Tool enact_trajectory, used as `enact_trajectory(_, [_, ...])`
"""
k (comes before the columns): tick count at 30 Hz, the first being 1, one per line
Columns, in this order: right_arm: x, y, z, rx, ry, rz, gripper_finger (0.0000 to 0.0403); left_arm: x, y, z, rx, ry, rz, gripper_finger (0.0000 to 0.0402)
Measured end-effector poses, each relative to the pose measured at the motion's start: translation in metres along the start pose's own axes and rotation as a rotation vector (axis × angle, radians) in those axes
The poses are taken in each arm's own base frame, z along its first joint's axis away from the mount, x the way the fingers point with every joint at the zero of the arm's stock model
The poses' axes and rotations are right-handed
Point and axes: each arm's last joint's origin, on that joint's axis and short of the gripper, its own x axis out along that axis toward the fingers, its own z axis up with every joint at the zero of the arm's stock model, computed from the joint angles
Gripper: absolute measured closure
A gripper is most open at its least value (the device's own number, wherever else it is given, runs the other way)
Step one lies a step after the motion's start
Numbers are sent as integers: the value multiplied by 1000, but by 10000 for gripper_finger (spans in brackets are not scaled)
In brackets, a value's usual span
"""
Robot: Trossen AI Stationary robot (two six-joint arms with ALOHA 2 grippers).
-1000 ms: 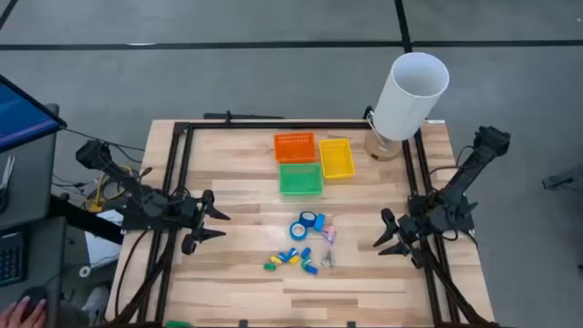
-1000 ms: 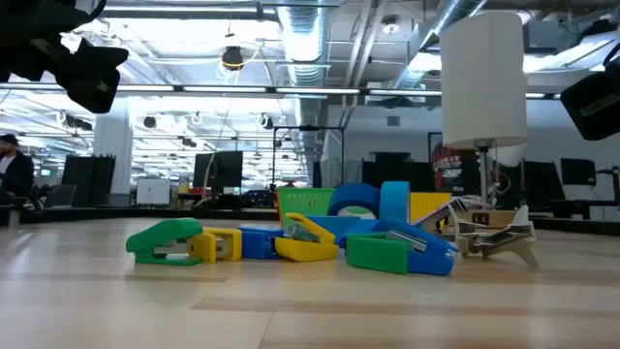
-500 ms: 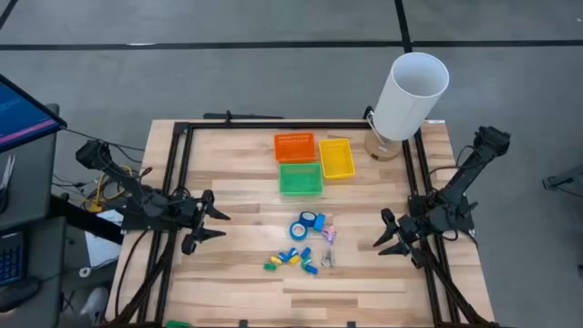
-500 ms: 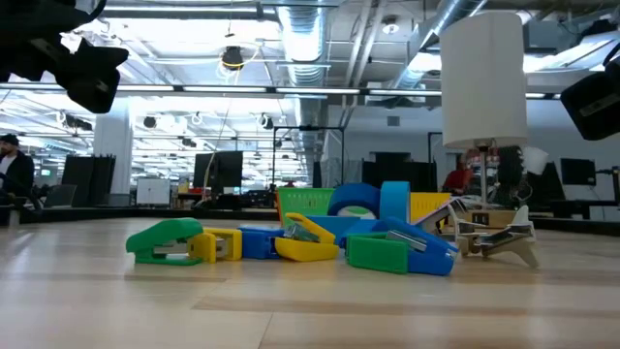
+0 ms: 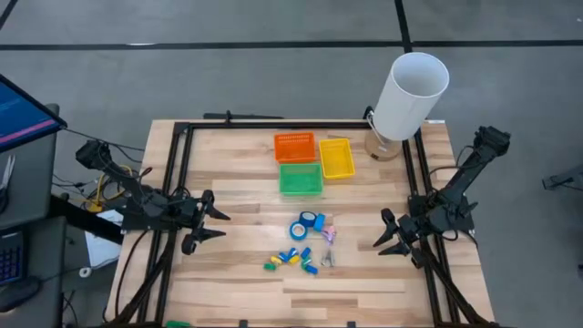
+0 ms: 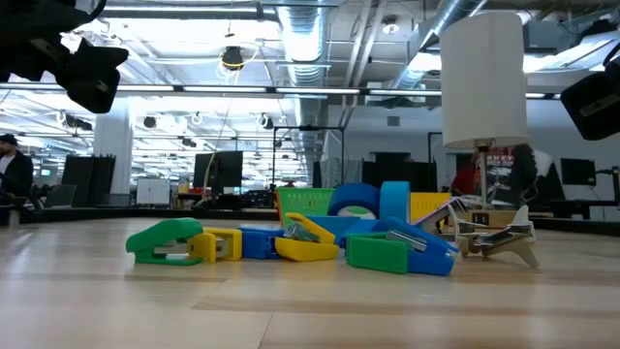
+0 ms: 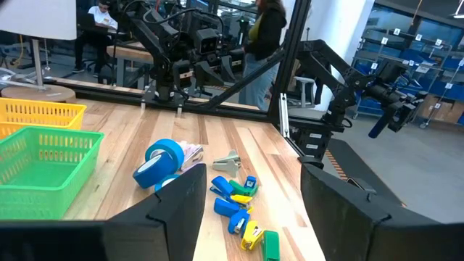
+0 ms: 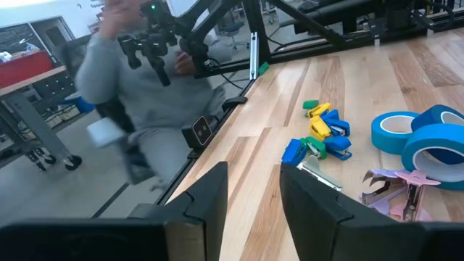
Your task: Pick and place Stapler, Stapler remover, tape
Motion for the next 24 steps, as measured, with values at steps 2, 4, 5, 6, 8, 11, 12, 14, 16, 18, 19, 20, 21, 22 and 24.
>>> enact_trajectory(2, [0, 0, 0, 0, 0, 0, 283, 0, 0, 0, 0, 0, 0, 188])
enact_trajectory(4, [0, 0, 0, 0, 0, 0, 283, 0, 0, 0, 0, 0, 0, 188])
enact_trajectory(5, [0, 0, 0, 0, 0, 0, 283, 0, 0, 0, 0, 0, 0, 188])
enact_trajectory(6, [0, 0, 0, 0, 0, 0, 283, 0, 0, 0, 0, 0, 0, 188])
enact_trajectory(8, [0, 0, 0, 0, 0, 0, 283, 0, 0, 0, 0, 0, 0, 188])
enact_trajectory(11, [0, 0, 0, 0, 0, 0, 283, 0, 0, 0, -2, -4, -1, 188])
enact_trajectory(12, [0, 0, 0, 0, 0, 0, 283, 0, 0, 1, -6, -11, -3, 188])
enact_trajectory(14, [0, 0, 0, 0, 0, 0, 283, 0, -1, 3, -15, -27, -5, 188])
enact_trajectory(16, [0, 0, 0, 0, 0, 0, 283, 0, -1, 5, -71, -44, -13, 188])
enact_trajectory(18, [0, 0, 0, 0, 0, 0, 283, 0, -1, 5, -154, -45, -24, 188])
enact_trajectory(19, [0, 0, 0, 0, 0, 0, 283, 0, -1, 5, -186, -44, -29, 188])
enact_trajectory(20, [0, 0, 0, 0, 0, 0, 283, 0, -1, 5, -199, -43, -32, 188])
enact_trajectory(21, [0, 0, 0, 0, 0, -1, 283, 0, -2, 5, -201, -45, -33, 188])
enact_trajectory(22, [0, 0, 0, 0, 0, 0, 283, 0, -2, 5, -198, -46, -32, 188])
enact_trajectory(24, [0, 0, 0, 0, 0, 0, 283, 0, -1, 7, -202, -69, -16, 188])
